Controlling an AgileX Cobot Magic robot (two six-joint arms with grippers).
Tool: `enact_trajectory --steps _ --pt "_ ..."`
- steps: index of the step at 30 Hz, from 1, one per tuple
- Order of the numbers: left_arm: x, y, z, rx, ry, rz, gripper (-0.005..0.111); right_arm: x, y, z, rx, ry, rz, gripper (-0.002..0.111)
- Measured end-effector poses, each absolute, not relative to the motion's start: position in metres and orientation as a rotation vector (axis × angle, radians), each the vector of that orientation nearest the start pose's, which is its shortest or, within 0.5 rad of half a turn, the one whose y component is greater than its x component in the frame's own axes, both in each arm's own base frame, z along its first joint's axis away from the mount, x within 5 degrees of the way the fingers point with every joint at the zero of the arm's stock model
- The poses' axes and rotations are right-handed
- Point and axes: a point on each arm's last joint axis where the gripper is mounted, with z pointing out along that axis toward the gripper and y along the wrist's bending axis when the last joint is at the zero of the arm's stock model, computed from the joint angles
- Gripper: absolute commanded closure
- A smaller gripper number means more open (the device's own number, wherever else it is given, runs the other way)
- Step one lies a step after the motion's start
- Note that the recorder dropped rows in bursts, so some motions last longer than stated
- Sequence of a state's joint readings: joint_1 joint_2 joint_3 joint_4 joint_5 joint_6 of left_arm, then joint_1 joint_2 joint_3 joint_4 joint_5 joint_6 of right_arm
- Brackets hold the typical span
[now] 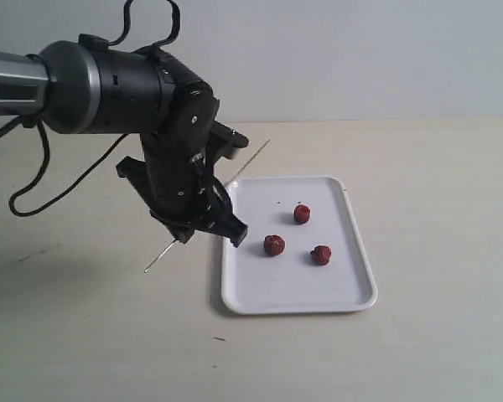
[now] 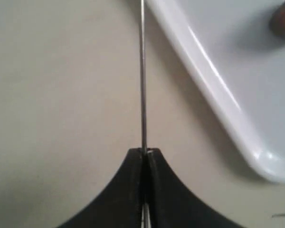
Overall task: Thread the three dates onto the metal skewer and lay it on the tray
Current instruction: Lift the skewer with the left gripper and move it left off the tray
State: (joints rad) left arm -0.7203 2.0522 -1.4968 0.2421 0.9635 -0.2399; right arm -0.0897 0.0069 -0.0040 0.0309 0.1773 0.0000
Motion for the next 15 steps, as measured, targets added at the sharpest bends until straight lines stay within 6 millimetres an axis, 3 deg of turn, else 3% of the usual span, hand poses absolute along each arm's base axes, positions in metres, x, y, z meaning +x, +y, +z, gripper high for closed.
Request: enact_trajectory --steps 5,11,15 --pt "0.304 -0.229 0.177 1.121 2.642 0.157 0.107 0.056 -0.005 0.198 0.096 1.661 -0.04 0.108" --pt "0.317 -0.17 0.195 1.018 2.642 0.163 0.107 0.056 -0.005 0.198 0.075 1.663 -0.068 0.108" --pt "0.322 -0.153 0.197 1.094 2.618 0.093 0.107 0.056 -0.005 0.197 0.075 1.675 -0.068 0.108"
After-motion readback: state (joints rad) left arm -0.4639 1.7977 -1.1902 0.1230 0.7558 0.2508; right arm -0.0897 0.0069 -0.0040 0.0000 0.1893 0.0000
